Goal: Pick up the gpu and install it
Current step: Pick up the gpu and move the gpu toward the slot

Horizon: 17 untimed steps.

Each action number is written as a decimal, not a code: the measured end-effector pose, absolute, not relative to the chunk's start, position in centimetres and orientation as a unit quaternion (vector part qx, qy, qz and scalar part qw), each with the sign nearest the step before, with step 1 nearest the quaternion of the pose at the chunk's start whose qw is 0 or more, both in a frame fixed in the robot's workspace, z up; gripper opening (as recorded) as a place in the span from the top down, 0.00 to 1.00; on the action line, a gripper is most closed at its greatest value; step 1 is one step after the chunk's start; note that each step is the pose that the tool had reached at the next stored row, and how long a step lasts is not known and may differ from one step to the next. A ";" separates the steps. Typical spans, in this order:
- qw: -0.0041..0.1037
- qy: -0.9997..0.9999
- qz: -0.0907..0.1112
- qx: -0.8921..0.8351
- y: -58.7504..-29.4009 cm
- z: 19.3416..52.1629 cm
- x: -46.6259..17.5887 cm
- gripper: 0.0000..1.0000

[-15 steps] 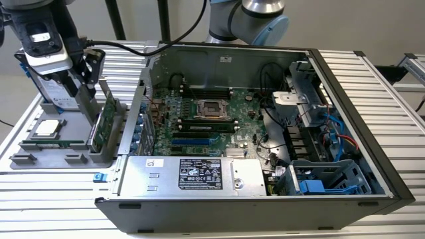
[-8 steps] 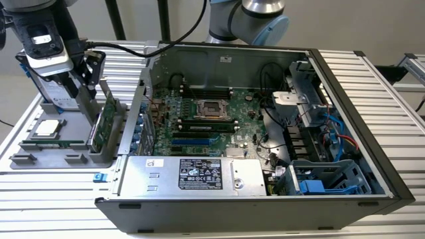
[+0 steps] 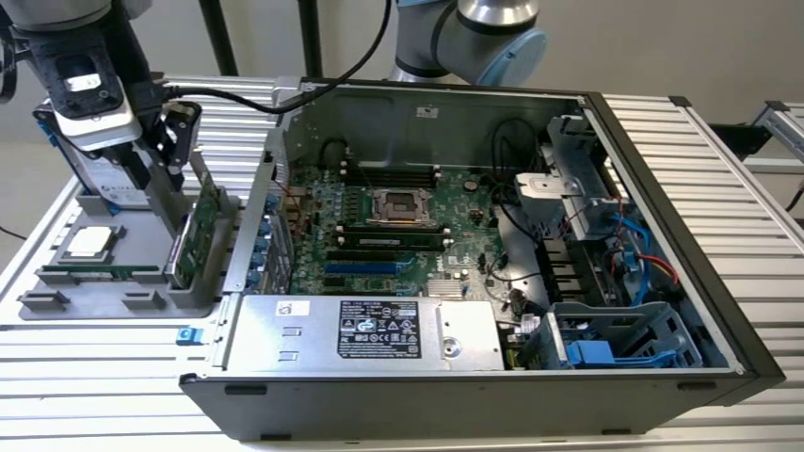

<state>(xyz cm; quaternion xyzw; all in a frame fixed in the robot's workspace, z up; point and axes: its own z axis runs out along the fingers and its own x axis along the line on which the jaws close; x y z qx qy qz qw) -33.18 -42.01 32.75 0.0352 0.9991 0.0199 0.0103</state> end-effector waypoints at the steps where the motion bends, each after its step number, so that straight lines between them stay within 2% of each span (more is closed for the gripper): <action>1: 0.010 0.999 0.020 0.035 -42.0 32.7 -33.2 0.00; 17: 0.010 0.999 0.020 0.035 -42.0 32.0 -33.2 0.00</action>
